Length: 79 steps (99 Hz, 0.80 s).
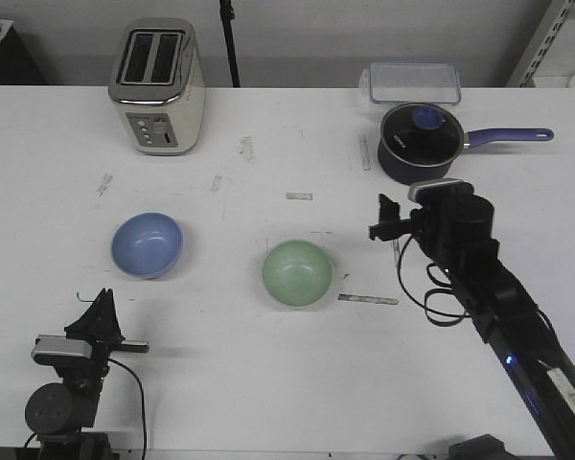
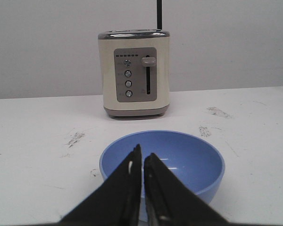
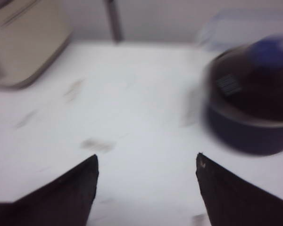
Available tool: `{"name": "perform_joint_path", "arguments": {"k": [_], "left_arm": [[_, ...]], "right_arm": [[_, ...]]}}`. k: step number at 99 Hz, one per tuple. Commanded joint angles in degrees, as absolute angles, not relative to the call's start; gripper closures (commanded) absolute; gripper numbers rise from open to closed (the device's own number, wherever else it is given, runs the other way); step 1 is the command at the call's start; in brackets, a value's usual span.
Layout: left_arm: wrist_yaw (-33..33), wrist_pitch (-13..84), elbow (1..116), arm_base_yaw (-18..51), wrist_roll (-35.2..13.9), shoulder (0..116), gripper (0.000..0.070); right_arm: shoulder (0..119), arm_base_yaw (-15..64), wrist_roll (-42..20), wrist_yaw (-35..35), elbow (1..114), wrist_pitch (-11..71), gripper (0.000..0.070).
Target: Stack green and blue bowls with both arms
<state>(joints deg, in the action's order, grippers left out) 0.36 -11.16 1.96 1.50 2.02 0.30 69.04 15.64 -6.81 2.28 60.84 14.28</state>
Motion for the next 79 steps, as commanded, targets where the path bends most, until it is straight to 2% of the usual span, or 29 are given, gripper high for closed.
{"name": "perform_joint_path", "arguments": {"k": [1,7,11,23,33,45,60,79], "left_arm": [[0.6,-12.0,0.7,1.4,2.1,0.2,0.0698],[0.6,-12.0,0.7,1.4,2.1,0.2,0.0698],[0.6,-12.0,0.7,1.4,2.1,0.2,0.0698],[0.6,-12.0,0.7,1.4,2.1,0.2,0.0698],[0.6,-12.0,0.7,1.4,2.1,0.2,0.0698],[0.6,-12.0,0.7,1.4,2.1,0.2,0.0698],[0.6,-12.0,0.7,1.4,2.1,0.2,0.0698],[0.6,-12.0,0.7,1.4,2.1,0.2,0.0698]], "right_arm": [[67.2,14.2,0.3,2.8,57.4,9.8,0.0384],[64.5,11.8,2.1,3.0,52.8,4.7,0.049],[62.7,10.2,2.2,3.0,49.6,1.0,0.0536],[57.4,5.8,2.2,3.2,40.7,-7.2,0.0568],[52.3,3.0,2.2,3.6,35.2,-8.2,0.0576],[46.0,0.7,-0.3,3.6,30.2,-7.9,0.0683],[37.9,-0.4,-2.9,3.6,25.5,-7.4,0.0685],[27.0,-0.3,-3.9,3.6,21.8,-2.4,0.0685]]}}
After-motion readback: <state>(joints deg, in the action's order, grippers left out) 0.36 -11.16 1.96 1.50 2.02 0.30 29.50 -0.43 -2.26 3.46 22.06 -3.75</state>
